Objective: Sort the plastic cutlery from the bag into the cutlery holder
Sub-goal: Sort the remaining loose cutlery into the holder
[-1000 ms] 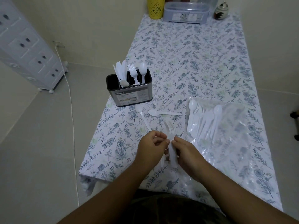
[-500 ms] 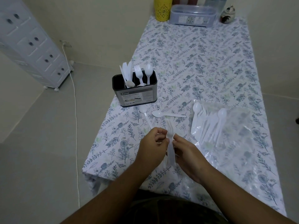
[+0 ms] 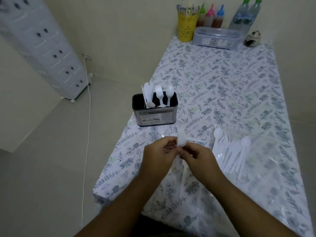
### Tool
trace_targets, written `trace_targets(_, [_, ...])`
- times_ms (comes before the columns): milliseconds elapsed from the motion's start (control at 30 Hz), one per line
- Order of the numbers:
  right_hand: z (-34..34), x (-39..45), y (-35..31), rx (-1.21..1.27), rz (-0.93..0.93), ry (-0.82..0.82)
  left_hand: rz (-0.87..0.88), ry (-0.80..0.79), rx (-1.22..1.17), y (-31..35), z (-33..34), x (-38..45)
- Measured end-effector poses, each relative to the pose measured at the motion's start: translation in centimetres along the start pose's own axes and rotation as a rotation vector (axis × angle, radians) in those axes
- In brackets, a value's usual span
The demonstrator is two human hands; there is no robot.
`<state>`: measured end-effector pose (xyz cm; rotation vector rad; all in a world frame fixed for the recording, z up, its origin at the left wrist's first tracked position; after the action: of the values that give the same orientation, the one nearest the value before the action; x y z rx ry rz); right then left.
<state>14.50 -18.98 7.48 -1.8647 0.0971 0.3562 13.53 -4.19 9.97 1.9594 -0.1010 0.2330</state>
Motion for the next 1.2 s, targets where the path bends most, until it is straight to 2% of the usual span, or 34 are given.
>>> trace_targets(200, [-1.7,6.7,-10.9,-0.021,-0.203,0.070,0.126,0.100,-0.019,4.6,-4.8,9.9])
trace_targets(333, [-1.7,11.1,-15.0,-0.035,-0.232,0.110,0.148,0.132,0.013,5.2,-7.0,15.3])
trace_targets(700, [1.2,16.8,-12.4,-0.096,-0.148,0.110,0.018,0.113,0.059,-2.2,-6.5,18.4])
trace_targets(767, [1.7,17.4,-11.3,-0.207,-0.086,0.092,-0.020,0.053,0.138,-3.0,-5.9,18.6])
trace_targets(867, [2.0,18.0,-10.1,-0.382,0.001,0.078,-0.038,-0.076,0.416,-3.5,-5.1,19.3])
trace_targets(967, [1.2,17.6,-10.2,-0.405,0.028,0.123,-0.053,-0.116,0.536,-3.3,-5.2,19.8])
trace_targets(1067, [0.3,16.7,-10.8,-0.406,0.009,0.162,-0.002,-0.063,0.610,-2.3,-5.7,19.7])
trace_targets(1200, [-1.1,14.7,-10.2,-0.337,0.020,0.173,0.054,0.054,0.504,-0.6,-6.4,17.3])
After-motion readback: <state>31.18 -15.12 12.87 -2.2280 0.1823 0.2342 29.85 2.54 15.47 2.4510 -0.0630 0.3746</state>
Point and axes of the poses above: each hand's wrist, its own x-axis towards the middle knuckle, its own z-axis out of the palm, y = z × x, the point moved 8 cm from there along x, towards the middle knuckle, and after that the axes turned 9 degrees about z, right-handed, at the moved point
